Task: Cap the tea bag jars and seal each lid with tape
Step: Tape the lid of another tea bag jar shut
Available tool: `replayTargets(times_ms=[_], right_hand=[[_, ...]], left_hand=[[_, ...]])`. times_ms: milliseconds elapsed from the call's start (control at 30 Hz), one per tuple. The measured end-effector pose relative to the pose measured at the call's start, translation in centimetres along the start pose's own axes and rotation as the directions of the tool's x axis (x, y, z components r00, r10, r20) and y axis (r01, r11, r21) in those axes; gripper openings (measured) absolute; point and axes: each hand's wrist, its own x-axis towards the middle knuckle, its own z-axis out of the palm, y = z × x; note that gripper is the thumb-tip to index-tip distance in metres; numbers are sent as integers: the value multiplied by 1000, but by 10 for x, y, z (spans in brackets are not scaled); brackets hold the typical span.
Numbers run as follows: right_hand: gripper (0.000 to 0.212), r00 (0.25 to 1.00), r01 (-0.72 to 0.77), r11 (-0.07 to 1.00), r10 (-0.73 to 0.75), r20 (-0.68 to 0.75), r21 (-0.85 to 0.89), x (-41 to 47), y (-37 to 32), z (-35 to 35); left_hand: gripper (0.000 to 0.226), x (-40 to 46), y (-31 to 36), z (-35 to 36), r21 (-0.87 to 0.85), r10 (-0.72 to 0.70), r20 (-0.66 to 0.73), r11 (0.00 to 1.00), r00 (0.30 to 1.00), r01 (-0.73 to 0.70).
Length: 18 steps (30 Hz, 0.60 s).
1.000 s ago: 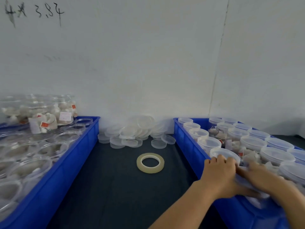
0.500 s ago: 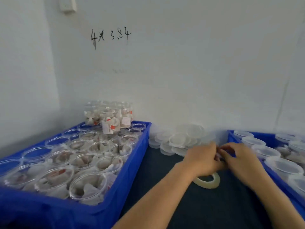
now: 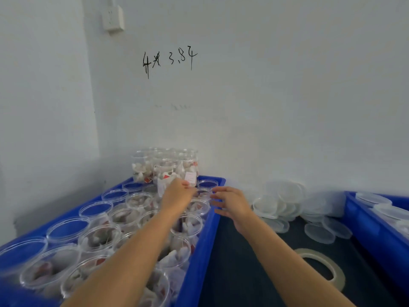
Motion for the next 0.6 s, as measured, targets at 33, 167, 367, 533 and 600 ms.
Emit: replayTargets(times_ms=[33, 167, 367, 533, 600], right_hand=[[17, 1000, -19, 998, 18, 16, 53, 10, 0, 9], [30, 994, -93, 975, 78, 82, 203, 46, -1, 43], [29, 983, -169, 966, 152, 102, 195, 86, 0, 81], [35, 975, -214, 940, 188, 119, 265, 109, 13, 102], [43, 978, -194, 943, 166, 125, 269, 116, 17, 111]], left_hand=[[20, 12, -10, -4, 2, -39, -68, 999, 997, 39], [74, 52, -37, -15, -83, -258, -204, 966, 944, 246], [106, 93, -72, -15, -127, -307, -135, 948, 942, 290], [107, 110, -85, -12, -149, -242, -84, 962, 967, 228], [106, 114, -88, -9, -201, -238, -43, 953, 970, 225]])
